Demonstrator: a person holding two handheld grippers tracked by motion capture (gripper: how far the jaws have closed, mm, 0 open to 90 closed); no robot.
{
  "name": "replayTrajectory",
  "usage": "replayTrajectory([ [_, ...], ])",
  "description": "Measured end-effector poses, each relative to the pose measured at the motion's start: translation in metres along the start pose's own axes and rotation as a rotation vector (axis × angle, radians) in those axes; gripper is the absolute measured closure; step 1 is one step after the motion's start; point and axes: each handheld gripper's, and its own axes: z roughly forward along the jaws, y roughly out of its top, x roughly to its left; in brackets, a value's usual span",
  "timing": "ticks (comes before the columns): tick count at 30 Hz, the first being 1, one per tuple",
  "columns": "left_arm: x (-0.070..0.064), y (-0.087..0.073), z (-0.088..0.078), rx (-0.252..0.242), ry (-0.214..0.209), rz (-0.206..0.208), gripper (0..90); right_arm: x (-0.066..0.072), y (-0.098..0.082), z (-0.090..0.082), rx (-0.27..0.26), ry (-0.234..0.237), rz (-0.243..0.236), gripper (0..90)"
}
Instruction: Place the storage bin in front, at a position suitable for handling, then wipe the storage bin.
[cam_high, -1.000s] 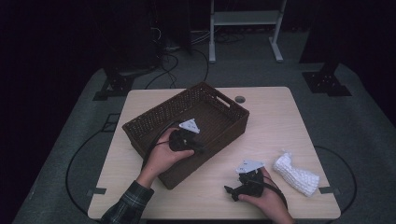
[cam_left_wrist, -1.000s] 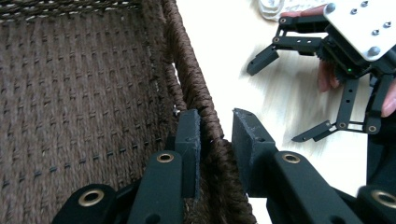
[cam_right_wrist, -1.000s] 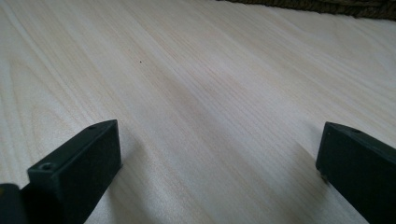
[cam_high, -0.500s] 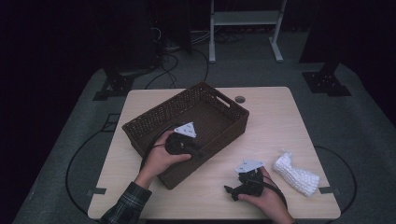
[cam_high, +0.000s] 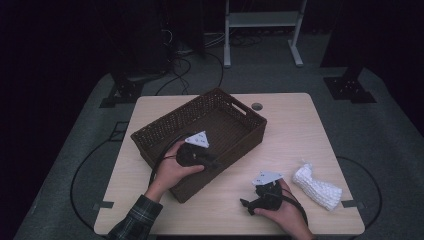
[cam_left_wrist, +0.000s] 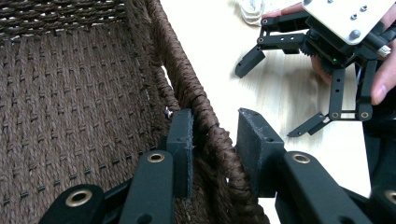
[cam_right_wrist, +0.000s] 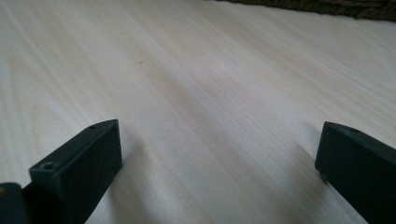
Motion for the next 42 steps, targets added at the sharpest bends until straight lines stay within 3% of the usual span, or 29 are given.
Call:
replayTrajectory([
  [1, 0.000, 0.000, 0.000, 0.002, 0.002, 0.001, 66.6, 0.001, 0.000, -0.001, 0.010, 0.008, -0.006, 0.9],
  [3, 0.000, 0.000, 0.000, 0.002, 0.002, 0.002, 66.6, 0.000, 0.002, -0.004, 0.014, 0.007, -0.007, 15.2],
  [4, 0.000, 0.000, 0.000, -0.001, 0.000, -0.005, 66.6, -0.001, 0.003, -0.005, 0.007, 0.008, -0.007, 17.5],
  [6, 0.000, 0.000, 0.000, -0.003, 0.000, -0.009, 66.5, -0.002, 0.003, -0.008, 0.019, 0.022, 0.025, 15.1],
  [14, 0.000, 0.000, 0.000, -0.001, 0.000, -0.009, 66.5, -0.006, 0.002, -0.017, -0.005, 0.029, 0.043, 17.9],
  [21, 0.000, 0.000, 0.000, 0.002, -0.001, -0.018, 66.4, -0.009, 0.001, -0.029, -0.030, -0.005, 0.050, 17.5],
  [26, 0.000, 0.000, 0.000, 0.005, 0.000, -0.010, 66.4, -0.014, -0.001, -0.031, -0.033, -0.004, 0.071, 20.1],
  [31, -0.001, 0.000, -0.001, 0.007, 0.005, -0.010, 66.4, -0.015, 0.001, -0.035, -0.040, -0.014, 0.049, 19.9],
  [42, -0.002, -0.001, 0.000, -0.005, 0.010, -0.018, 66.6, -0.028, -0.002, -0.054, -0.062, -0.068, 0.069, 19.2],
])
